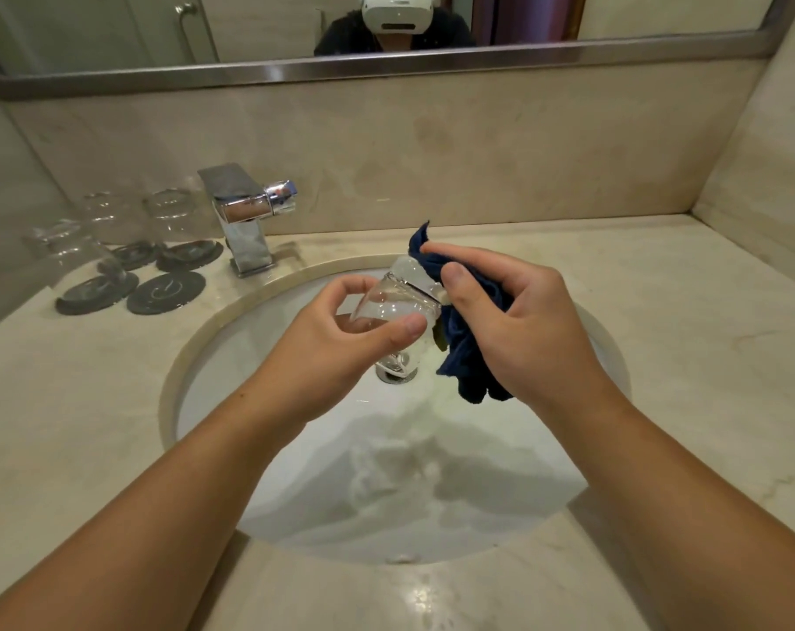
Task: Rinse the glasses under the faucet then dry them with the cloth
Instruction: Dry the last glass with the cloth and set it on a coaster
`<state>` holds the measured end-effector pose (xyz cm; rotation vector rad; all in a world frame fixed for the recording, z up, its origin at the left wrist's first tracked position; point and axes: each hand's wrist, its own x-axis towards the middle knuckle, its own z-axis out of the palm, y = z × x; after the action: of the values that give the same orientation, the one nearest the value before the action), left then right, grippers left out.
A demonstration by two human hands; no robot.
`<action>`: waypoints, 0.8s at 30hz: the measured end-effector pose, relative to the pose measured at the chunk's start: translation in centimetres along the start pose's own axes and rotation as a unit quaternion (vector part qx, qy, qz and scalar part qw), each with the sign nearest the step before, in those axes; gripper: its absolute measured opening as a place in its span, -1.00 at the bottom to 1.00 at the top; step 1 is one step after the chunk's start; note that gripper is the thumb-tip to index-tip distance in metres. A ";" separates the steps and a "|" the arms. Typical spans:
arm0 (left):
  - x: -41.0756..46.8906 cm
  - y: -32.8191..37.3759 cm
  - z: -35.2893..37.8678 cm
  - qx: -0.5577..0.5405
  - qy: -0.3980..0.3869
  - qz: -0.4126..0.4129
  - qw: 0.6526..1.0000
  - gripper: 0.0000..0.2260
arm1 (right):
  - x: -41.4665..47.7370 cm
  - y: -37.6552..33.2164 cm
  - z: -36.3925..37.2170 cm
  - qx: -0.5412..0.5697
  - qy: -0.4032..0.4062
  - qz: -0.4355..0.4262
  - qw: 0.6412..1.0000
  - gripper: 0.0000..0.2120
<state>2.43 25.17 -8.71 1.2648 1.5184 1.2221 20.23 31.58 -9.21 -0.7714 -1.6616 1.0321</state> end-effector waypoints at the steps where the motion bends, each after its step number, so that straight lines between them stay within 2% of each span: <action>1: 0.0 0.0 0.0 -0.002 0.007 0.008 1.000 -0.53 | 0.0 0.0 0.0 0.008 -0.001 0.007 1.000 -0.77; 6: 0.0 0.0 -0.5 0.003 0.000 0.046 0.999 -0.43 | 0.6 0.1 -0.4 0.025 0.011 0.038 0.999 -0.75; 10: -0.1 0.2 -0.1 -0.005 -0.003 0.060 0.998 -0.47 | 0.7 0.4 -0.4 0.066 0.012 0.044 0.997 -0.71; 14: 0.0 0.2 0.0 0.003 0.004 0.068 0.998 -0.48 | 0.4 0.0 -0.5 0.032 0.033 0.021 0.999 -0.74; 20: 0.0 -0.3 -0.7 0.157 0.093 0.109 0.977 -0.39 | -0.5 -0.2 0.5 -0.016 0.031 -0.009 0.999 -0.76; 24: -0.1 -0.1 -0.5 0.208 0.113 0.133 0.962 -0.35 | -0.5 -0.3 0.5 -0.011 0.037 -0.009 0.999 -0.75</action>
<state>1.97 24.99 -8.74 1.6945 1.8865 1.2922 19.93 30.88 -9.19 -0.7980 -1.6166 0.9621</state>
